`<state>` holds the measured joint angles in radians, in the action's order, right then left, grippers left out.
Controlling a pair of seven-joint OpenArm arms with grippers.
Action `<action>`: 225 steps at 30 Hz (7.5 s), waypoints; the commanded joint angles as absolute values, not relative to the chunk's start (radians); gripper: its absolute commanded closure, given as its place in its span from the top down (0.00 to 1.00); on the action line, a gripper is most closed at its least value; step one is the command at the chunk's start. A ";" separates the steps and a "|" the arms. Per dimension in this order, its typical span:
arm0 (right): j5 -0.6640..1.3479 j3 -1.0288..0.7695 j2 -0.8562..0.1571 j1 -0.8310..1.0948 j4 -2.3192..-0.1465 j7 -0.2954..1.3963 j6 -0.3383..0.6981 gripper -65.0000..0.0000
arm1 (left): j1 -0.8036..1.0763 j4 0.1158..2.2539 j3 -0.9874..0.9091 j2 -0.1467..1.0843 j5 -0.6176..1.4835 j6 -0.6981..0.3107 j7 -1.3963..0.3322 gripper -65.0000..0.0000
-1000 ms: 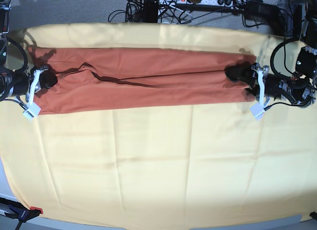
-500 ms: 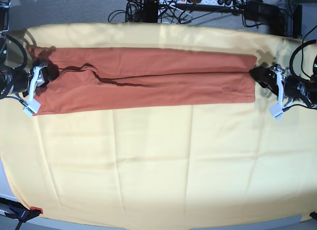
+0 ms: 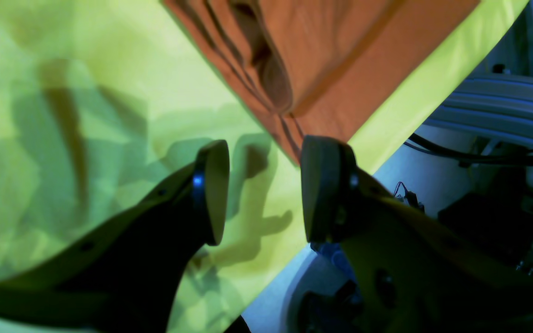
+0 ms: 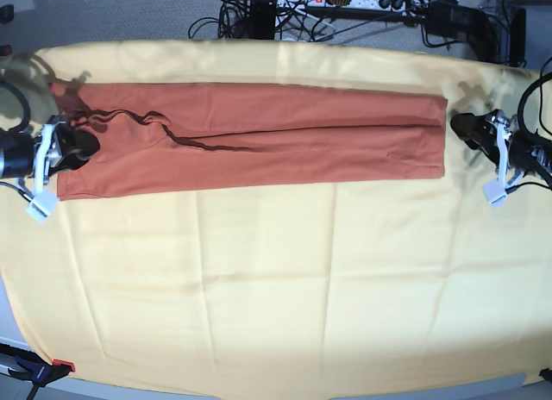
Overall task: Fold the T-shirt properly
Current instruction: 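Open both grippers on the folded edge and withdraw the left arm, then grasp both short ends of the orange strip with both grippers, then fold the strip end held by the left gripper toward the right gripper, then release the folded end with the left gripper and regrasp the strip end with the right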
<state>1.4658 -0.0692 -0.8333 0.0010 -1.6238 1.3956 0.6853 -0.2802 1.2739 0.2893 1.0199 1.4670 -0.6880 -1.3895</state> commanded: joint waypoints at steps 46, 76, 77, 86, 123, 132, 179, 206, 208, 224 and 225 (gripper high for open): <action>0.814 -0.080 -0.610 0.138 -1.634 1.005 0.651 0.00 | 0.108 1.281 -0.537 0.493 1.396 -0.635 -1.314 0.49; 0.928 -0.080 -0.610 0.116 -1.637 0.985 0.653 0.10 | 0.055 1.281 -0.551 0.507 1.394 -0.658 -1.243 0.00; 0.929 -0.080 -0.611 0.110 -1.637 0.984 0.654 0.21 | 0.056 1.281 -0.561 0.512 1.395 -0.658 -1.244 0.00; 0.976 -0.080 -0.610 0.057 -1.636 0.983 0.655 0.46 | 0.056 1.281 -0.575 0.621 1.397 -0.657 -1.258 0.00; 0.794 -0.080 -0.418 0.058 -1.635 0.968 0.698 0.46 | 0.127 1.729 -0.461 0.373 1.484 -0.698 -1.353 0.00; 0.776 -0.080 -0.418 0.059 -1.635 0.980 0.690 0.46 | 0.127 1.729 -0.345 0.236 1.359 -0.698 -1.174 0.00; 0.864 -0.080 -0.421 -0.002 -1.651 0.987 0.698 0.46 | 0.130 1.729 -0.191 0.100 0.613 -0.600 -0.820 0.00; 1.016 -0.532 -0.482 0.159 -1.666 1.105 0.557 0.61 | 0.118 1.524 -0.191 0.125 0.649 -0.633 -0.768 0.00; 1.040 -0.532 -0.479 0.199 -1.666 1.105 0.558 0.63 | 0.114 1.524 -0.191 0.125 0.661 -0.636 -0.769 0.00; 1.104 -0.530 -0.405 0.268 -1.573 1.102 0.602 0.67 | 0.113 1.524 -0.191 0.125 0.664 -0.636 -0.796 0.00; 1.109 -0.530 -0.405 0.265 -1.539 1.100 0.614 0.68 | 0.113 1.524 -0.191 0.125 0.666 -0.636 -0.797 0.00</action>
<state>1.1210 -0.5255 -0.3901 0.2676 -1.5303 1.0985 0.6109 0.1158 1.5185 -0.1909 0.1192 0.6857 -0.6369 -0.7601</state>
